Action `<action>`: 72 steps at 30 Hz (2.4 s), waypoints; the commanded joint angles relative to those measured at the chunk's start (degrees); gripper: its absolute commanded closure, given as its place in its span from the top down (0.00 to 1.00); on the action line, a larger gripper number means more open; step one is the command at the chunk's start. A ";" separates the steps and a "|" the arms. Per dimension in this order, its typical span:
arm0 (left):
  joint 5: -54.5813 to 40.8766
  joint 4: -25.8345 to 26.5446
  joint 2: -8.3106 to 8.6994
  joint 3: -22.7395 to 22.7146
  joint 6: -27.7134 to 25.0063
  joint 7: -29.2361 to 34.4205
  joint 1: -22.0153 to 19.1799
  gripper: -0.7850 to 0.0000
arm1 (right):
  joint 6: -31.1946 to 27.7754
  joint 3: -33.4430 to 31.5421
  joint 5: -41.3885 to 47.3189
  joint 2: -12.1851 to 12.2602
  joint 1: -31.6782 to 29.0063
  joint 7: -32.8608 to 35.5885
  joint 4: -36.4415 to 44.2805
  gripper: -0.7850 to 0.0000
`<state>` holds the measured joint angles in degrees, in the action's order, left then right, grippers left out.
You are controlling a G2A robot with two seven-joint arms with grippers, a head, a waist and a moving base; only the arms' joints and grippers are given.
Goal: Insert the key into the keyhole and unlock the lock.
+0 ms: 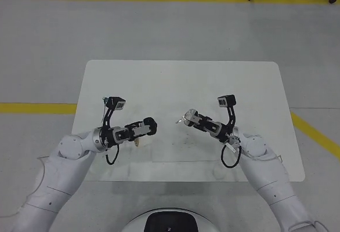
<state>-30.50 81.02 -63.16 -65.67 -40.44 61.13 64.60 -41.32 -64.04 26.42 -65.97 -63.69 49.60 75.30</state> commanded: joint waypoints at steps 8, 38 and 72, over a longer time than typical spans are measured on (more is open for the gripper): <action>6.44 -1.51 -1.21 3.77 -1.50 -6.36 -1.90 0.76 | 2.33 2.86 -5.07 -0.86 1.00 -3.72 1.05 0.00; 10.04 -5.56 -2.16 6.66 -1.44 -7.99 -4.72 0.00 | 3.03 3.85 -9.07 -1.72 0.75 -7.19 0.48 0.00; 8.56 -6.30 -0.15 6.21 0.07 2.77 -5.76 0.00 | 10.88 1.89 -10.79 0.80 1.26 12.21 5.10 0.39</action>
<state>-21.93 74.82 -63.31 -59.59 -40.41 63.87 58.96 -30.56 -62.43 15.77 -65.12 -62.63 61.96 80.52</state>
